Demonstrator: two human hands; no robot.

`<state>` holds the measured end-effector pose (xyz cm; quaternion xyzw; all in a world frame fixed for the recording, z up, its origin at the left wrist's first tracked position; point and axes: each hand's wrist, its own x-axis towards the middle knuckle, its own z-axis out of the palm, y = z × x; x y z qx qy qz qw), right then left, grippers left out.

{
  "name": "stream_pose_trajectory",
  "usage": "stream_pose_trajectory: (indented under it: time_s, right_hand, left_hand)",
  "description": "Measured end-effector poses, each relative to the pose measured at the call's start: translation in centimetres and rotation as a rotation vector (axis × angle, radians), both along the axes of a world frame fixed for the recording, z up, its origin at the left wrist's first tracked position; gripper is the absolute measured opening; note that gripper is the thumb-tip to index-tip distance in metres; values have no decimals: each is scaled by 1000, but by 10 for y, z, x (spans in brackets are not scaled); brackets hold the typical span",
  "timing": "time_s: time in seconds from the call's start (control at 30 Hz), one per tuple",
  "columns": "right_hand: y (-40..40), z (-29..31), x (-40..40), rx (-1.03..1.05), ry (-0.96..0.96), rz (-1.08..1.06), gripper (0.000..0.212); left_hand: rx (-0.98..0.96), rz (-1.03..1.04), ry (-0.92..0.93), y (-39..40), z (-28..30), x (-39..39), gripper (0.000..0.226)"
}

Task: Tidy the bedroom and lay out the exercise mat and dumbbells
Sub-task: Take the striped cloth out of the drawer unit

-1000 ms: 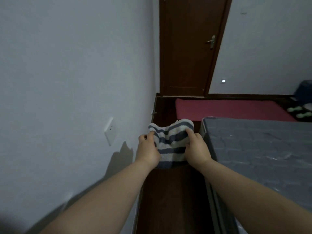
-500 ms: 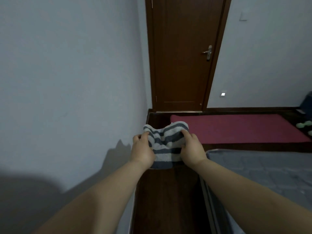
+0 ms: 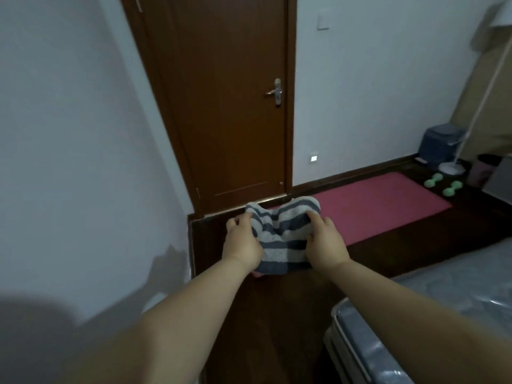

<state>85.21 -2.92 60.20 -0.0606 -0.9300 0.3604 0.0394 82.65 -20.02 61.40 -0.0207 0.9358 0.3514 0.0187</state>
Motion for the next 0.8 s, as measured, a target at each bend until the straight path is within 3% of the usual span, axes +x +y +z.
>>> stream_pose_trajectory:
  time_s: [0.5, 0.8]
  right_hand:
    - [118, 4, -322, -41, 29, -170, 57]
    - [270, -6, -440, -9, 1, -576, 59]
  left_hand:
    - [-46, -183, 21, 128, -3, -354, 60]
    - [-22, -509, -42, 313, -16, -531, 58]
